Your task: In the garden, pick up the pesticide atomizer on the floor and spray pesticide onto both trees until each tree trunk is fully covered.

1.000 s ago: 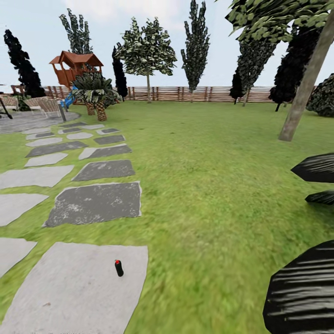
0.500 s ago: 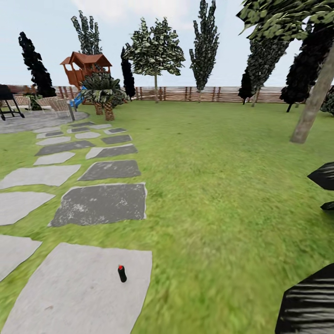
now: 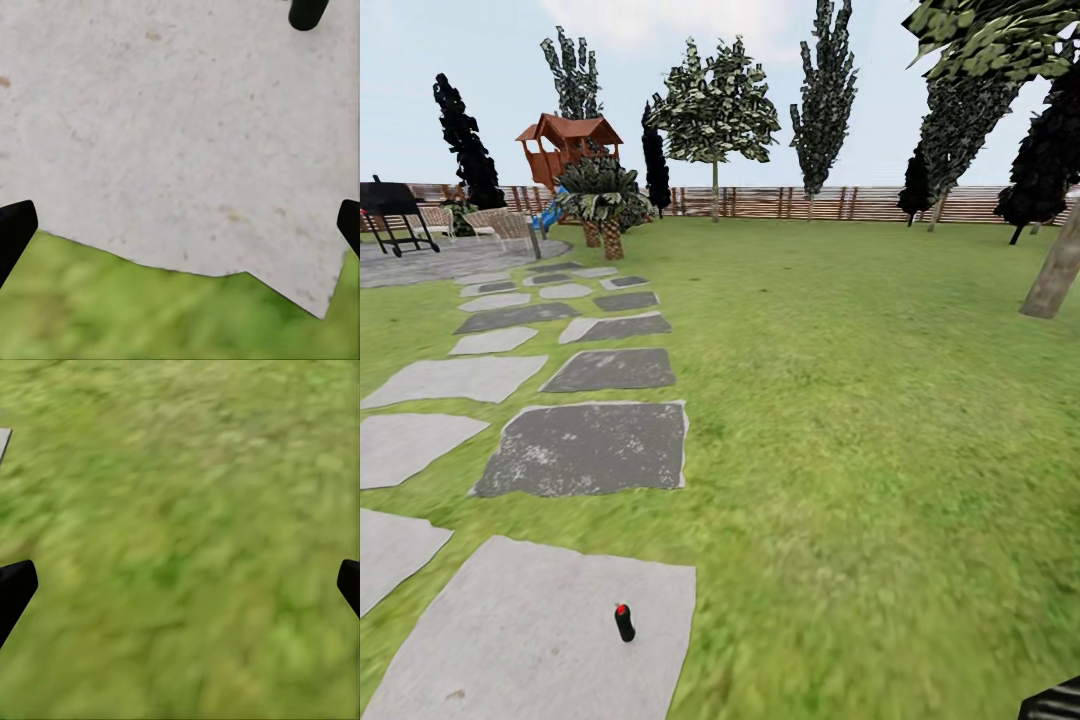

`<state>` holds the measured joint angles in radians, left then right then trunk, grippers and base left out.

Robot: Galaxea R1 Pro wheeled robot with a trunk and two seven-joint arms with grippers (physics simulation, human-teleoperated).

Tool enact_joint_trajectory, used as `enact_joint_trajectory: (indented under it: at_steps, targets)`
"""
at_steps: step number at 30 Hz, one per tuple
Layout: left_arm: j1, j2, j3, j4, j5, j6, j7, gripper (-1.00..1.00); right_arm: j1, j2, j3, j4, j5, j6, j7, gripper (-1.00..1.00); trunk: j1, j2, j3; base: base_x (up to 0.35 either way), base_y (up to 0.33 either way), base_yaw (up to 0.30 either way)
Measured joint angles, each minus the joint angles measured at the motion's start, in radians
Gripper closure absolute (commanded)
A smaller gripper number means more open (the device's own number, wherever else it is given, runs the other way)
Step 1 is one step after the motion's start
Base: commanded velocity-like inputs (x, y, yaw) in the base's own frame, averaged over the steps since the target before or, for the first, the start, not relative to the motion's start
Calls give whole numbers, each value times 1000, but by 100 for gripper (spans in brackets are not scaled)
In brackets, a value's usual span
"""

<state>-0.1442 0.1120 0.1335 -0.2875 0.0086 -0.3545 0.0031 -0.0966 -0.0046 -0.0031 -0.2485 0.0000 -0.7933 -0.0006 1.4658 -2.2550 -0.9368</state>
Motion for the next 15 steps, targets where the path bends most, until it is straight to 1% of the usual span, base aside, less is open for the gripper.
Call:
enact_joint_trajectory:
  at_steps: [4,7,12,15]
  targets:
    - [0,0,0,0,0,0,0,-100,0,0,0,0,0,0,-1,-100,0,0,0,15,-8,0]
    - [0,0,0,-1,1,0,0,-100,0,0,0,0,0,0,-1,-100,0,0,0,87,-44,0]
    - [0,0,0,-1,1,0,0,-100,0,0,-1,0,0,-1,-1,-100,0,0,0,198,-139,1]
    - [0,0,0,-1,1,0,0,-100,0,0,-1,0,0,0,-1,-100,0,0,0,228,-172,88]
